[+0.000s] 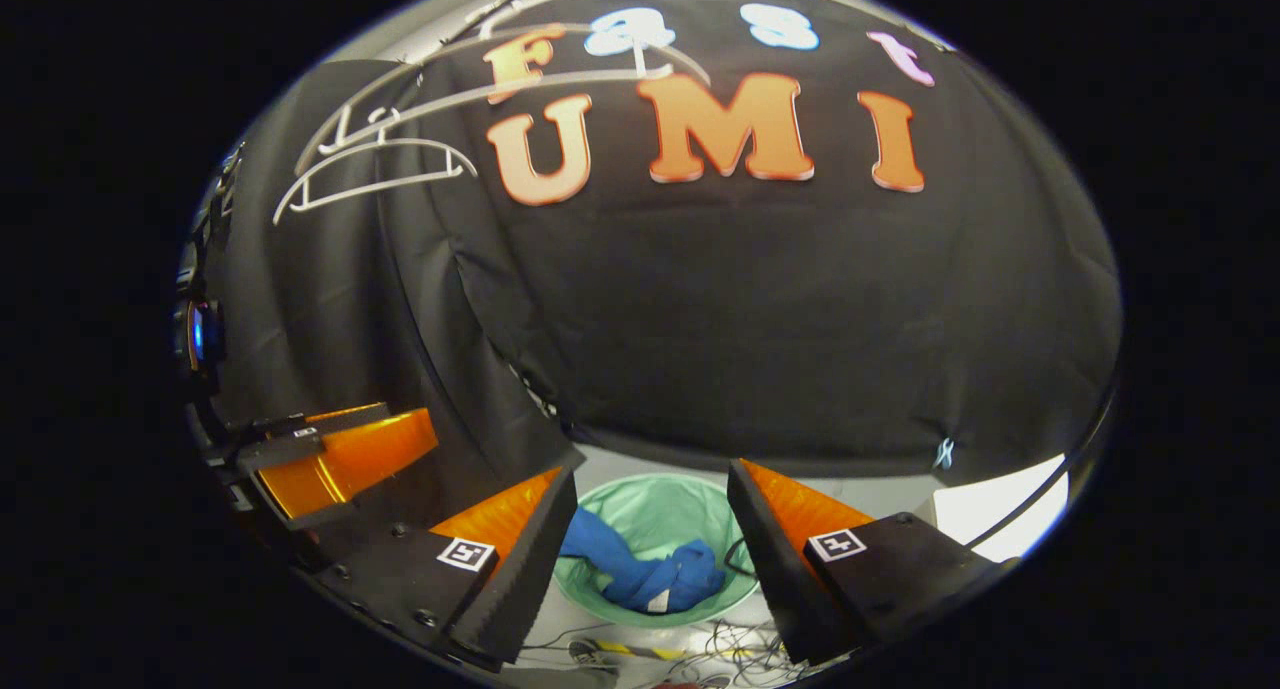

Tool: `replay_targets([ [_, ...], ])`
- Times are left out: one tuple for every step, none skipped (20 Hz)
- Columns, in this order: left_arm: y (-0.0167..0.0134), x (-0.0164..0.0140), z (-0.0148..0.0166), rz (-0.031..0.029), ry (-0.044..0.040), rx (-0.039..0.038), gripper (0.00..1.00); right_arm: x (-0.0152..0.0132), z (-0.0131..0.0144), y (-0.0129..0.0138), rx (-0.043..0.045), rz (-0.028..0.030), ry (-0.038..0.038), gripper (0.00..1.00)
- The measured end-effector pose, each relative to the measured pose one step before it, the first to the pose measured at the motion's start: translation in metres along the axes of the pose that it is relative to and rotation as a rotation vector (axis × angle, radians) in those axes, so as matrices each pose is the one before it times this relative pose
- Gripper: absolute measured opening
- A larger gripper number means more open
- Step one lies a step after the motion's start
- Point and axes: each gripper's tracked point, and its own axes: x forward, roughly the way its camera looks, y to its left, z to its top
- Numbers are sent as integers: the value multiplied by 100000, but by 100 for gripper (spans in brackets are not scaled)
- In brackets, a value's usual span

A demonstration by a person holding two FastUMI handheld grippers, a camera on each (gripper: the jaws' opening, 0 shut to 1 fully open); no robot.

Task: Grasp the clothes on the hanger with both hands and then place them into the laundry hamper below.

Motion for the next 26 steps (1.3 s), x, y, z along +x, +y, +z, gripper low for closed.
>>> replay_targets([
  [-465,-1149,2152,1718,-6126,-633,96,-1725,1757,-244,-1420,627,-4284,98],
  [-766,-1352,2015,901,-5683,-1132,96,-1676,1483,-359,-1874,138,-3570,98],
  [-650,-1385,1380,1083,-4614,-859,95,-1349,1384,-675,-1874,-158,-2797,98],
  [-358,-1279,1428,1236,-3142,24,93,-1375,1257,-681,-1274,329,-2831,98],
  [190,-978,792,1540,-3092,325,92,-1588,1184,-388,-216,624,-2682,100],
  [-55,-1096,818,2144,-3280,356,92,-1536,960,-22,693,574,-2589,98],
  [-357,-1626,800,1803,-3146,-141,93,-1173,1001,-339,1078,596,-2505,98],
  [-318,-1234,541,1767,-2804,-562,94,-1680,1291,-519,821,323,-2223,98],
  [315,-91,448,1679,-2280,-725,95,-1675,340,-776,440,594,-1675,98],
  [-77,-787,627,1169,-1909,-575,98,-1388,-147,-983,34,743,-1065,89],
  [-58,-1237,1091,1396,-1924,-563,95,-999,149,-592,-19,634,-904,89],
  [14,-938,652,1289,-1823,-200,92,-738,88,-775,12,651,-1435,89],
  [-49,-1091,721,1055,-1259,430,92,-692,249,-650,120,92,-1091,89],
  [-18,-617,186,1062,-1057,869,92,-681,182,-708,130,377,-1218,89],
  [-159,-713,395,997,-1288,906,92,-549,403,-614,54,-4,-1255,89],
  [-365,-661,418,725,-1263,845,95,-347,525,-822,-454,-552,-1064,89],
  [-349,-366,246,131,-740,582,95,-467,345,-582,-717,-574,-689,89],
  [-459,-233,117,-443,-227,445,95,-389,328,-308,-307,-324,-710,89],
  [-358,25,95,-838,-392,65,92,-400,219,-224,309,135,-222,89],
  [-475,87,220,-1267,-504,-155,92,-358,222,-52,698,79,-666,98],
  [-375,234,525,-1189,-789,-242,92,-146,358,-174,439,-390,-987,93],
  [-274,2,413,-533,-461,43,92,-211,388,-140,34,-391,-1284,89],
  [-175,-298,293,-162,-677,58,92,-65,229,-69,-390,-78,-1075,89],
  [-59,-117,279,214,-612,13,98,-56,10,-29,-633,41,-172,89],
  [-21,-39,117,386,-389,-28,92,-168,-122,-28,-626,452,288,89],
  [-100,-121,55,-37,-295,-48,92,-74,-41,-1,-325,400,27,89],
])
